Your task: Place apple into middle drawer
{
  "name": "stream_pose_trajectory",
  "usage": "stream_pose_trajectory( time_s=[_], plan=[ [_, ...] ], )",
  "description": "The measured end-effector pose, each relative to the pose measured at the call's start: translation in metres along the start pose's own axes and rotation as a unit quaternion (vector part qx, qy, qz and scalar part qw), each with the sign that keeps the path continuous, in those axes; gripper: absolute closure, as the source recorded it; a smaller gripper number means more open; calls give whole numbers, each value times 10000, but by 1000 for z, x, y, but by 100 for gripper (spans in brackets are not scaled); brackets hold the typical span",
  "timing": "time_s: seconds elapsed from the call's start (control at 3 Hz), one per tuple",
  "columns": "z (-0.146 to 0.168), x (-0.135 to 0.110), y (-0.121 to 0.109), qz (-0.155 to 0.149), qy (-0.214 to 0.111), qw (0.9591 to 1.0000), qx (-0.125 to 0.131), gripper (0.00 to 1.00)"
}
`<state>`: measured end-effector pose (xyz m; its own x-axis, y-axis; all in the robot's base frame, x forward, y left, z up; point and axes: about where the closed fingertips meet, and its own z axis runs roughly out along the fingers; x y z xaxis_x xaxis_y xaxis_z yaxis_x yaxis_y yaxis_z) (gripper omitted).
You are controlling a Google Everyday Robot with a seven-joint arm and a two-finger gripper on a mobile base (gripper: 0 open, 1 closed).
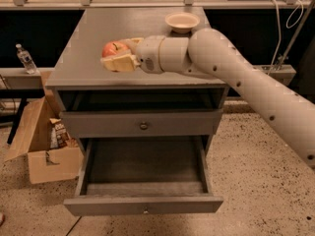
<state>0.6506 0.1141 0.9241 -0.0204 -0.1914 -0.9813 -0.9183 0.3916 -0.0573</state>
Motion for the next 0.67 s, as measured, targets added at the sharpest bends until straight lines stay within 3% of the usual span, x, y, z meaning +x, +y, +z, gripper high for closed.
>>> stream_pose_trajectory(
  time_s=[0.33,0.67],
  plan=[
    [-37,47,35,245,221,9991,260,100],
    [-34,40,34,221,178,9993,244,100]
  ],
)
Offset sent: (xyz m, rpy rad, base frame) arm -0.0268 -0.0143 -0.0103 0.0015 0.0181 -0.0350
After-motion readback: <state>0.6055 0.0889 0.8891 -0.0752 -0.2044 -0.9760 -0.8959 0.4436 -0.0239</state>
